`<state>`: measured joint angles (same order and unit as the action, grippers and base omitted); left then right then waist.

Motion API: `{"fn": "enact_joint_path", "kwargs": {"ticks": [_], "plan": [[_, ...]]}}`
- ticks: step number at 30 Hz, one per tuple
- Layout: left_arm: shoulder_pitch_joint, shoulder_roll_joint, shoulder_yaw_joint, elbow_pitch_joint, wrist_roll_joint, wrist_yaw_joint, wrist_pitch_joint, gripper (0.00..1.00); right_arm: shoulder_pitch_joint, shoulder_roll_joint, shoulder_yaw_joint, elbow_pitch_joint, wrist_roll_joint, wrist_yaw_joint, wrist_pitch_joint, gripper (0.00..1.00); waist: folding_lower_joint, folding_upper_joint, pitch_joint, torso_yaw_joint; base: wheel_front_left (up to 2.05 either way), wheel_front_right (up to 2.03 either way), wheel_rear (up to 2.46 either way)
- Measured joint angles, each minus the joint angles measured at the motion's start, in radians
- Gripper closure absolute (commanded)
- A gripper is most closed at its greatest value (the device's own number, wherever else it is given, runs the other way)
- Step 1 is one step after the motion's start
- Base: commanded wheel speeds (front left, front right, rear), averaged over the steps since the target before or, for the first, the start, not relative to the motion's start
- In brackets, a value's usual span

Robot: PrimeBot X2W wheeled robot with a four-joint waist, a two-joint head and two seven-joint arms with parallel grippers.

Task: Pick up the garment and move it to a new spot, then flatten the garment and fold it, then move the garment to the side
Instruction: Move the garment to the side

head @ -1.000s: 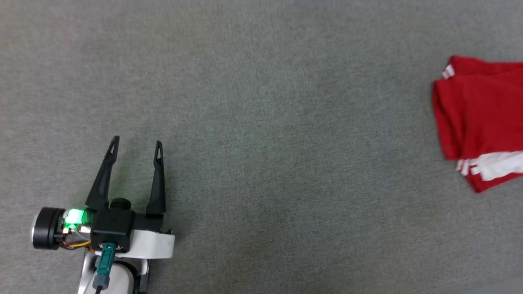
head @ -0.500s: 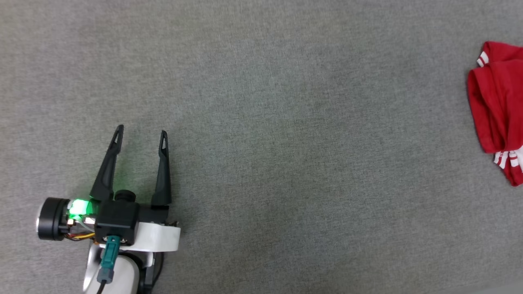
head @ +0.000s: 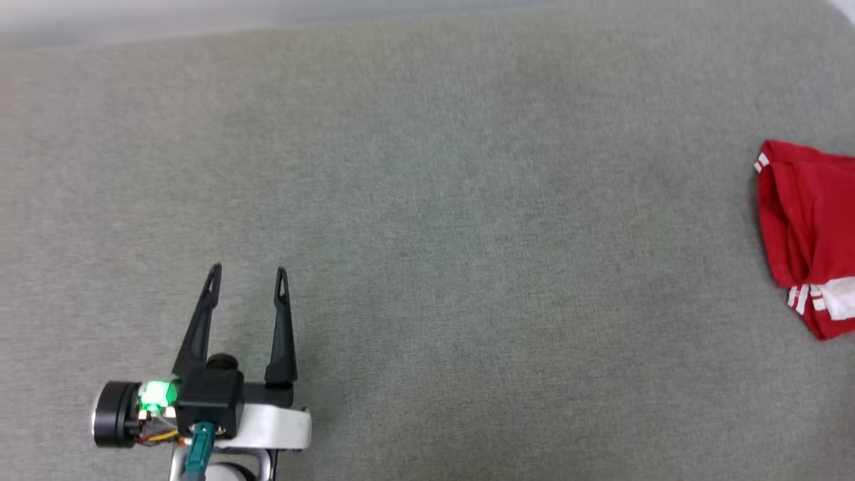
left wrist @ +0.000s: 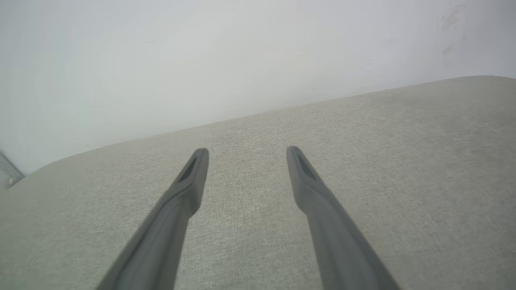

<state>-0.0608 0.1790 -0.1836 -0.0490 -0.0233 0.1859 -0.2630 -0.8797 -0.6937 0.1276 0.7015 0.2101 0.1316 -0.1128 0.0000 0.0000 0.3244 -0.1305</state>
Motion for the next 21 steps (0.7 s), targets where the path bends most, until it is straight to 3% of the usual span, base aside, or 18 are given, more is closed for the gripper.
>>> {"fn": "enact_joint_path", "kwargs": {"ticks": [6, 15, 21], "plan": [[0.046, -0.023, 0.003, 0.01, -0.002, 0.0, 0.0, 0.0, 0.022, 0.119, -0.023, -0.089, -0.04, 0.0, -0.135, 0.0, 0.0, 0.0, -0.074, 0.03, 0.0, 0.0, 0.0], [0.079, -0.037, 0.016, 0.034, -0.002, -0.007, 0.0, 0.0, 0.215, 0.314, -0.065, -0.372, -0.096, 0.0, -0.15, 0.0, -0.0001, 0.0, -0.15, 0.09, 0.0, 0.0, 0.0], [0.098, -0.047, 0.023, 0.047, -0.002, -0.013, 0.0, 0.0, 0.403, 0.412, -0.091, -0.465, -0.109, 0.0, -0.15, 0.0, 0.0, 0.0, -0.19, 0.127, 0.0, 0.0, 0.0]]}}
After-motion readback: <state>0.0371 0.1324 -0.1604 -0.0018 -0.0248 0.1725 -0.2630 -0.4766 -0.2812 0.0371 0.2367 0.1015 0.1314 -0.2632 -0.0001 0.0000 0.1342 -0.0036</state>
